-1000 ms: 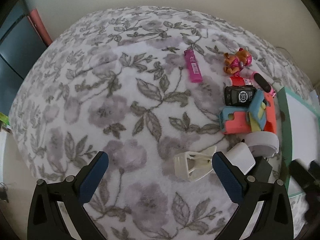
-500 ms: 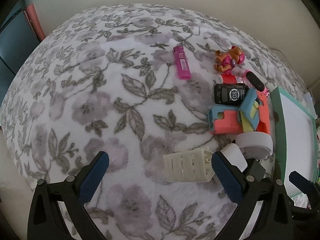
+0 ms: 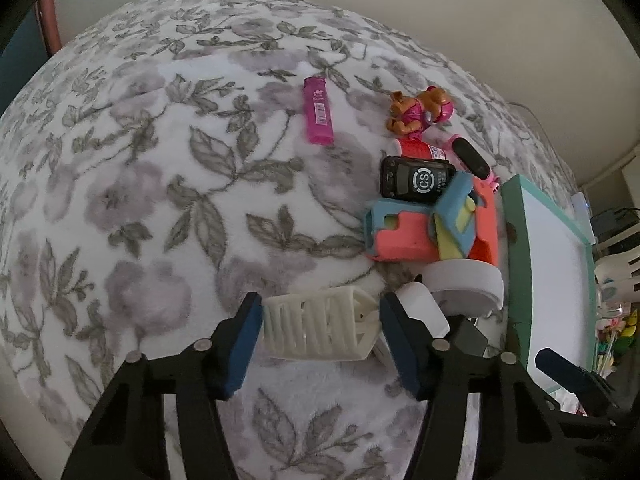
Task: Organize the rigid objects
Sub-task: 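Grasp the white plastic clip holder with the left gripper while the right gripper grasps the black charger, then carry both items into the teal tray and open both grippers to release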
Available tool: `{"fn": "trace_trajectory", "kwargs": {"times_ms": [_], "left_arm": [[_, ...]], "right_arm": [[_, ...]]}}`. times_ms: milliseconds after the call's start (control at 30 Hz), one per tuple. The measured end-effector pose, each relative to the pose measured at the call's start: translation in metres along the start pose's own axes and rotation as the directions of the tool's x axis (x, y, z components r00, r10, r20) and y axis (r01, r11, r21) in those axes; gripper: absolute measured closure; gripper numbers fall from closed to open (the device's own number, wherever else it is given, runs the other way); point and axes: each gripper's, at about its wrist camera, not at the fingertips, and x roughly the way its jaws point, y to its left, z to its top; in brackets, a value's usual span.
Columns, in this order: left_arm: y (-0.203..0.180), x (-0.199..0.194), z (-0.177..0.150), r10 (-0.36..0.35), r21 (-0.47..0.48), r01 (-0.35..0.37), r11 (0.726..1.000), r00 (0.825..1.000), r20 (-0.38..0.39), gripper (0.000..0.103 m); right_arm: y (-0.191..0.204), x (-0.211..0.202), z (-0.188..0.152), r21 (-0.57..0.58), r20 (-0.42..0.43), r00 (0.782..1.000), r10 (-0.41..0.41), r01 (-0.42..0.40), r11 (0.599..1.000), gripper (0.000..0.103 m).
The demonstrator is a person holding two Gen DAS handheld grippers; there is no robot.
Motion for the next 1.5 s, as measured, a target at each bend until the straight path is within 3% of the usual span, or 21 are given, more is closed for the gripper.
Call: {"fn": "trace_trajectory", "kwargs": {"times_ms": [133,233,433,833,967,1233,1333,1400,1500], "left_arm": [[0.006,-0.002,-0.001,-0.002,-0.022,0.003,1.0,1.0,0.007,0.041],[0.013,-0.007,-0.002,0.076,-0.033,-0.076,0.997,0.997,0.02,0.041],[0.028,-0.011,0.001,0.121,-0.072,-0.12,0.99,0.993,0.016,0.041],[0.031,-0.013,-0.002,0.127,-0.064,-0.126,0.99,0.992,0.02,0.041],[0.036,-0.002,-0.004,0.15,-0.075,-0.151,0.986,0.988,-0.028,0.042],[0.035,0.005,0.0,0.165,-0.073,-0.167,0.983,0.986,-0.038,0.042],[0.032,0.008,0.003,0.178,-0.065,-0.181,0.981,0.983,-0.039,0.042],[0.03,0.01,0.003,0.184,-0.06,-0.187,0.981,0.982,-0.043,0.042],[0.028,0.009,0.005,0.188,-0.056,-0.191,0.98,0.981,-0.048,0.044]], "right_arm": [[0.004,0.001,0.0,-0.01,-0.002,1.0,0.024,-0.024,1.0,0.003],[0.011,0.004,0.001,-0.046,-0.002,1.0,0.02,-0.02,0.999,0.003],[0.028,0.015,-0.002,-0.136,-0.013,1.0,0.004,-0.006,0.991,0.004],[0.044,0.042,-0.005,-0.26,-0.034,0.998,-0.062,0.051,0.964,0.014],[0.05,0.053,-0.008,-0.292,-0.04,0.996,-0.084,0.069,0.954,0.018],[0.05,0.056,-0.012,-0.297,-0.027,0.997,-0.076,0.065,0.953,0.02],[0.052,0.056,-0.011,-0.299,-0.023,0.997,-0.073,0.063,0.952,0.025],[0.051,0.049,-0.013,-0.3,-0.016,0.997,-0.072,0.064,0.952,0.037],[0.048,0.046,-0.013,-0.276,-0.018,0.998,-0.061,0.054,0.96,0.037]]}}
